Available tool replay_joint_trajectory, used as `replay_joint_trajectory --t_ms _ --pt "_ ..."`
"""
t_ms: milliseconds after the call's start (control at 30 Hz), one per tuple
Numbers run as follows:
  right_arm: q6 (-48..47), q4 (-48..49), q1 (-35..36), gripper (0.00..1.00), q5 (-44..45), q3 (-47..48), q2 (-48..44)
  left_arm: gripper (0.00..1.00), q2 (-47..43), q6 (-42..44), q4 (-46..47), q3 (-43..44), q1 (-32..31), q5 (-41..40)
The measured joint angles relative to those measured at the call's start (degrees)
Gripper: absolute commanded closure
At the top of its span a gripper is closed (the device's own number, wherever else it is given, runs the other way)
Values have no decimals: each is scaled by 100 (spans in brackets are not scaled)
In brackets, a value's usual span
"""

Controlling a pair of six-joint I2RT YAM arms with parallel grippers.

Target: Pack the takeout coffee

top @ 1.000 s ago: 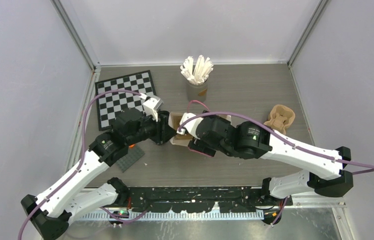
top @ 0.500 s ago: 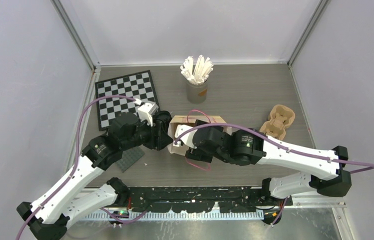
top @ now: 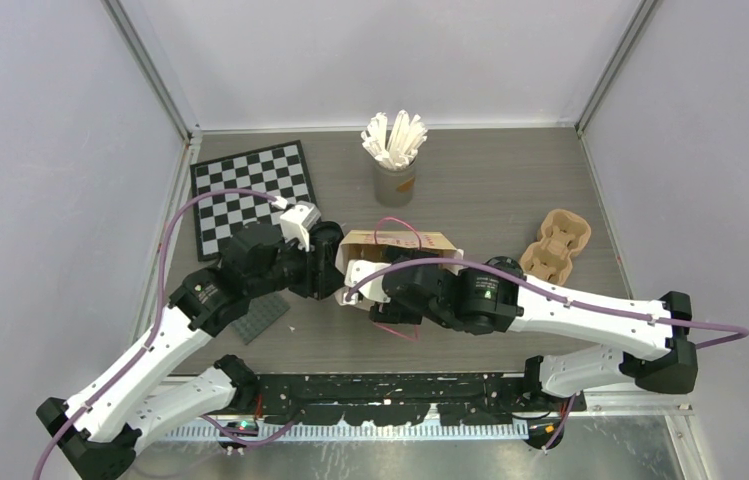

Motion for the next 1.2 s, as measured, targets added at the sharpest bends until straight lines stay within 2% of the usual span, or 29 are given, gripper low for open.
replay_joint_trajectory --t_ms 567,733,967,1033,1200 --pt "-308 229 0 27 -157 -348 -243 48 -20 -153 35 11 0 -28" --pt "-317 234 2 27 -155 -356 -245 58 -208 -284 175 7 0 -111" --pt "-387 221 7 25 -216 -361 -258 93 -264 -385 297 -72 0 -48" --pt "-470 168 11 25 -219 -354 -258 100 -289 -396 385 -149 0 22" --pt "-776 142 9 24 -92 -343 -258 100 -304 -350 527 -256 0 289"
